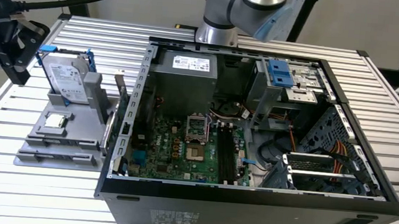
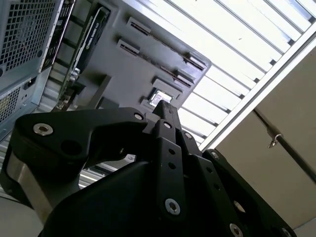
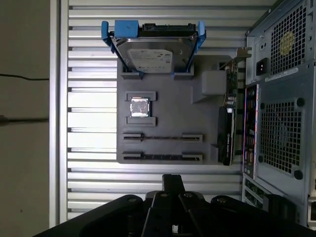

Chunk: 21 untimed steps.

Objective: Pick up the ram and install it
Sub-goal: 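Pick up the ram and move it above insertion slot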

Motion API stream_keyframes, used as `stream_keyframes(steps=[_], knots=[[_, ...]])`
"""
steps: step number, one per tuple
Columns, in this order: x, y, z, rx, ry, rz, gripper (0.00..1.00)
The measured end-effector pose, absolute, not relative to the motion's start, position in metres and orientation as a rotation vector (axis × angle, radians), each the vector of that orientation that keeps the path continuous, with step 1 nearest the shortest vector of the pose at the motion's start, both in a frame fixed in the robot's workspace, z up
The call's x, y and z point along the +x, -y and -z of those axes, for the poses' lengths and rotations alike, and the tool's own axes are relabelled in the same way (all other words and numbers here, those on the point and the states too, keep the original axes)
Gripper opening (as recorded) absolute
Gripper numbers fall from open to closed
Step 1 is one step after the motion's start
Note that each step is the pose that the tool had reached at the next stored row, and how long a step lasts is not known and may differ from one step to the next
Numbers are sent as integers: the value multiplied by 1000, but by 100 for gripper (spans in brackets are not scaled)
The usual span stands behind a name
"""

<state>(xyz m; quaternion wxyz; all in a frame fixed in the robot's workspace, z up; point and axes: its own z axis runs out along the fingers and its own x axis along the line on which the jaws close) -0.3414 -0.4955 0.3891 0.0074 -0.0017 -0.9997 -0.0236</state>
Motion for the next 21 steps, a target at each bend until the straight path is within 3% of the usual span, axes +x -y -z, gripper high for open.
stream_keyframes(steps=[21], knots=[[-341, 496, -389, 102, 3123, 74, 0]])
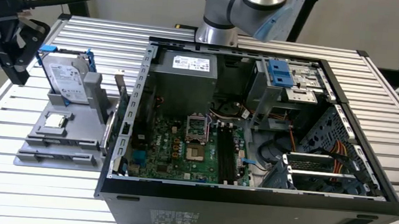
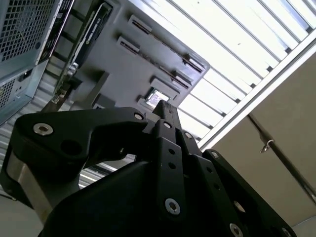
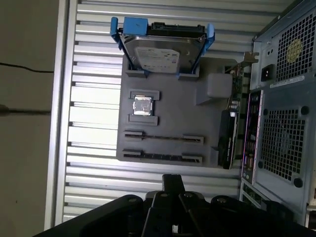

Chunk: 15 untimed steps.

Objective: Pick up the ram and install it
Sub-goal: 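Pick up the ram and move it above insertion slot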

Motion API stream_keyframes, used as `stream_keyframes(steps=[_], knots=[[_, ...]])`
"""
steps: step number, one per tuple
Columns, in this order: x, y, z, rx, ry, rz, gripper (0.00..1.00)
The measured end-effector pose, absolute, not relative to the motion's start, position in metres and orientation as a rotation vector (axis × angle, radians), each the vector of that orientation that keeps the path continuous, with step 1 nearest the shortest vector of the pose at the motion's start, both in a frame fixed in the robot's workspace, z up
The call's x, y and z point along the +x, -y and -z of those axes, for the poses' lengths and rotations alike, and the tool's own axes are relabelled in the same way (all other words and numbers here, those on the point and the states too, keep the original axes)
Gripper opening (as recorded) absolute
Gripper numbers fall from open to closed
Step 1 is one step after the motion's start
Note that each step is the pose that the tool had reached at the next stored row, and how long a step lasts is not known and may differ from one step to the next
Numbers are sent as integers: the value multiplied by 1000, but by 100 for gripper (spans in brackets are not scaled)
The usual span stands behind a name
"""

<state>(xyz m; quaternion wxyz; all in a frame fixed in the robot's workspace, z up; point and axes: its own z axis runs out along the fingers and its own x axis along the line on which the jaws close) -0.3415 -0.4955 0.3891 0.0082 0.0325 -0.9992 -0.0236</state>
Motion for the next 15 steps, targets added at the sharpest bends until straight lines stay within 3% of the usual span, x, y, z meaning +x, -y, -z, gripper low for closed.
stream_keyframes(steps=[15], knots=[[-342, 495, -389, 233, 3114, 72, 0]])
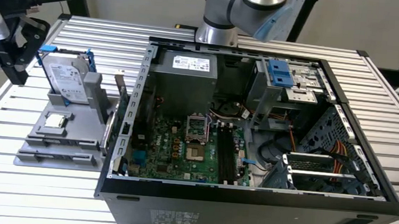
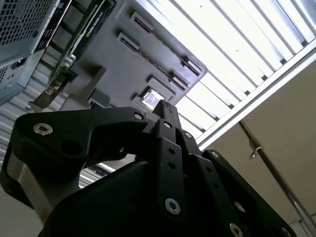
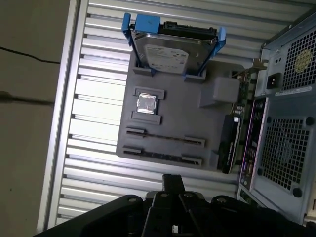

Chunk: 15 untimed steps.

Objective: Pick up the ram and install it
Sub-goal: 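Pick up the ram and move it above insertion slot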

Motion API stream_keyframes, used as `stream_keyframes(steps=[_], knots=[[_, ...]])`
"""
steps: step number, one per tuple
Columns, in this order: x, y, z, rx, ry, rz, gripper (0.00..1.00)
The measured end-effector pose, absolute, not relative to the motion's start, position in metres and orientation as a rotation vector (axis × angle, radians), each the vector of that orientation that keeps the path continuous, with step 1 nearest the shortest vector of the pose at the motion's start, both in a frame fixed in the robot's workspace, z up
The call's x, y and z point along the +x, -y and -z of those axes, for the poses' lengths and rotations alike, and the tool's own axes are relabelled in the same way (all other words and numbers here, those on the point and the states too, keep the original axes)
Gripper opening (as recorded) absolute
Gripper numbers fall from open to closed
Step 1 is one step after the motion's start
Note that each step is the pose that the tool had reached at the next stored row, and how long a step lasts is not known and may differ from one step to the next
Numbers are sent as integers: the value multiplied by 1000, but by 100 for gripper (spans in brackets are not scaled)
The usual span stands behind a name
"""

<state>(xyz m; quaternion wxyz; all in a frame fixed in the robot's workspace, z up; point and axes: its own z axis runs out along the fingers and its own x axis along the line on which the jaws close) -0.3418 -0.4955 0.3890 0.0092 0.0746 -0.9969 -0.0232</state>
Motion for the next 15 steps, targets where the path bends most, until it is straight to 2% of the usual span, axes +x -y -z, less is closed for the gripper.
stream_keyframes(steps=[15], knots=[[-342, 495, -389, 402, 3094, 71, 0]])
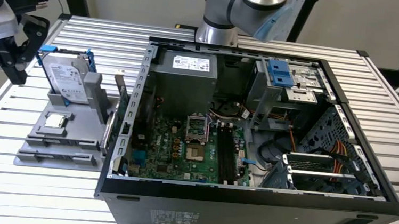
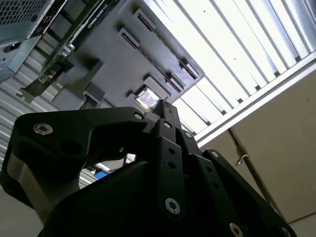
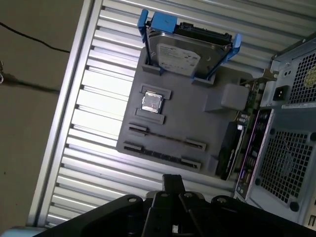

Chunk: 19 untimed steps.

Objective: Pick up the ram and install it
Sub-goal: 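Pick up the ram and move it above insertion slot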

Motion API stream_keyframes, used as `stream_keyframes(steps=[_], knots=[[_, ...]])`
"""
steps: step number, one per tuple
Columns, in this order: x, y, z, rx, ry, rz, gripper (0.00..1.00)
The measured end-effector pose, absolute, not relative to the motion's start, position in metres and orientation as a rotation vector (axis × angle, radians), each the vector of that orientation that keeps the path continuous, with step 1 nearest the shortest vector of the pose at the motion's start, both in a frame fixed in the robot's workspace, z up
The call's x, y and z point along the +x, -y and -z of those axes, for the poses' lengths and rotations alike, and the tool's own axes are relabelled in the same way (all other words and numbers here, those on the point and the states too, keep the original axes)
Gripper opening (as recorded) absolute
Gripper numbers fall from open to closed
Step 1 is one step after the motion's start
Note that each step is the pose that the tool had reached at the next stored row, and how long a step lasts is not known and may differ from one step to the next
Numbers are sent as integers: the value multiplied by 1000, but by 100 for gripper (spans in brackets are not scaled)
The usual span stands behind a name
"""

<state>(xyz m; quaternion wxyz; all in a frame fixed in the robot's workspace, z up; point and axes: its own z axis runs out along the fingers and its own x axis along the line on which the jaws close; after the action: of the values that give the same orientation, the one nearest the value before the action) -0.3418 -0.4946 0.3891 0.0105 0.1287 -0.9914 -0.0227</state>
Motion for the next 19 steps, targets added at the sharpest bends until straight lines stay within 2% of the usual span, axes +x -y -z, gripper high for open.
stream_keyframes(steps=[19], knots=[[-342, 493, -389, 588, 3061, 69, 0]])
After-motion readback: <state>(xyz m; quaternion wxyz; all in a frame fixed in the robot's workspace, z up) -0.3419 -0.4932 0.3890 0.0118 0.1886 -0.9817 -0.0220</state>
